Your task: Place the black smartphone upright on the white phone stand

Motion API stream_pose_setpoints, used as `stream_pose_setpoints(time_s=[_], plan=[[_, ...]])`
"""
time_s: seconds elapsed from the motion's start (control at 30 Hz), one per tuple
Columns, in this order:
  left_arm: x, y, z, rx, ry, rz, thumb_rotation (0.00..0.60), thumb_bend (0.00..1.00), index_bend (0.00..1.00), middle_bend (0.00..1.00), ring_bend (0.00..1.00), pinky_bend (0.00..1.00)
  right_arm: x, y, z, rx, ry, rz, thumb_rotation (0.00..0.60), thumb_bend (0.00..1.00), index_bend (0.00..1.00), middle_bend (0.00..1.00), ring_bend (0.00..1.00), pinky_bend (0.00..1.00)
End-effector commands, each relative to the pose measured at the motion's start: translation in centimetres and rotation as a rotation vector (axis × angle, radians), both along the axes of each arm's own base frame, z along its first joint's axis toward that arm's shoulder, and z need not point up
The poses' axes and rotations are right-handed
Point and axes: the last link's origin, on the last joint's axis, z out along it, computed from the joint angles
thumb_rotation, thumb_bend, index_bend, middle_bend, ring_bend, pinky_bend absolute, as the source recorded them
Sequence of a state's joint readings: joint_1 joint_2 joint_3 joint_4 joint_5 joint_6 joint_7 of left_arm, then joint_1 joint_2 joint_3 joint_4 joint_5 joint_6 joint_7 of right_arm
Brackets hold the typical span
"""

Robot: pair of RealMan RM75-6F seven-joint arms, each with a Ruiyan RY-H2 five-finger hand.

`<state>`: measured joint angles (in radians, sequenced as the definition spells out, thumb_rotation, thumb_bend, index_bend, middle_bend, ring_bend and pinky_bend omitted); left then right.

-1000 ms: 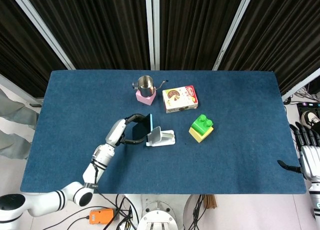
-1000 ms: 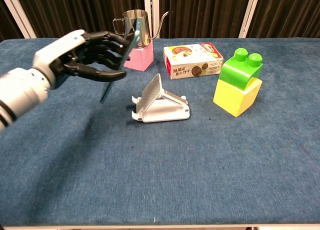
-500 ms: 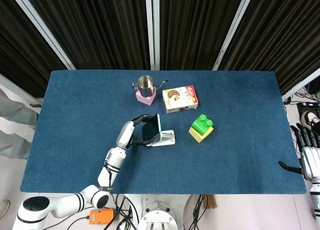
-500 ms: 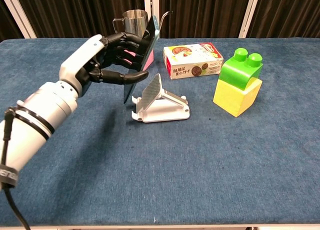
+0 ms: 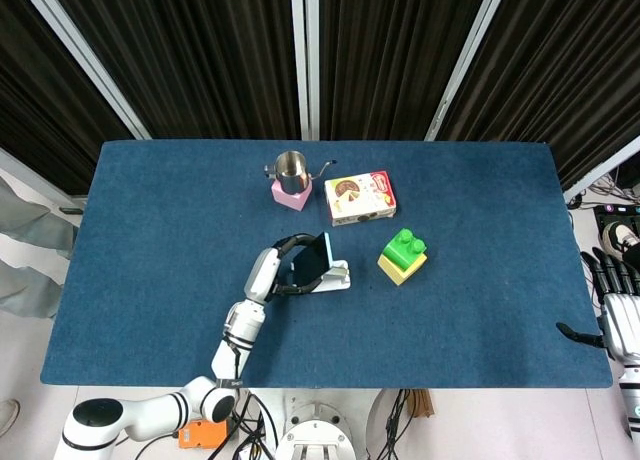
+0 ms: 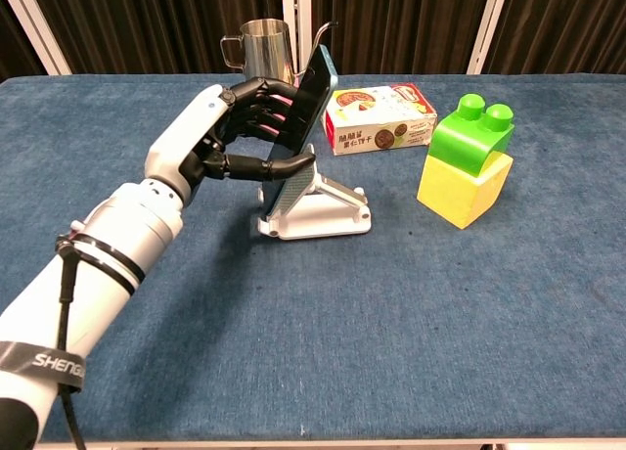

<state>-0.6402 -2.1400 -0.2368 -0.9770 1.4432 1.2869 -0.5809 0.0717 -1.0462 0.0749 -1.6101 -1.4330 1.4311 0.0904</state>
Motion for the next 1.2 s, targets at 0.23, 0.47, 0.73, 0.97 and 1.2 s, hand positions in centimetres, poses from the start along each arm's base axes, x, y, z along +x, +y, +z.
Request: stream_pose_setpoints(time_s=[0.23,0.47,0.73,0.97,1.2], plan=[[-0.2,0.1,-0.7,0.021,0.017,0.009,0.600,0.11,0.39,0.42,0.28,0.26,-0.2,0.0,0.0,0.000,-0.003,-0.004,0.600,0.09,0.00,0.06,0.00,0.11],[-0.5,-0.1,-1.1,0.014,0.020,0.015,0.600,0.10,0.36,0.42,0.28,0.26,-0.2,0.0,-0.1,0.003,-0.004,-0.004,0.600,0.09,0.00,0.06,0.00,0.11],[-0.6,-0.1,-1.5,-0.004,0.032,0.014,0.600,0.08,0.22,0.30,0.17,0.17,-0.2,-0.1,-0.1,0.004,-0.003,-0.007,0.600,0.09,0.00,0.06,0.00,0.11],[-0.5,-0.2,-1.5,0.003,0.038,0.000,0.600,0.05,0.01,0.11,0.02,0.10,-0.3,-0.2,-0.1,0.005,-0.006,-0.006,0.600,0.09,0.00,0.06,0.00,0.11],[-0.9,-0.3,-0.9,0.016,0.098,-0.061,0.600,0.04,0.00,0.02,0.00,0.05,-0.3,-0.2,0.0,-0.003,-0.007,-0.007,0.600,0.09,0.00,0.06,0.00,0.11]])
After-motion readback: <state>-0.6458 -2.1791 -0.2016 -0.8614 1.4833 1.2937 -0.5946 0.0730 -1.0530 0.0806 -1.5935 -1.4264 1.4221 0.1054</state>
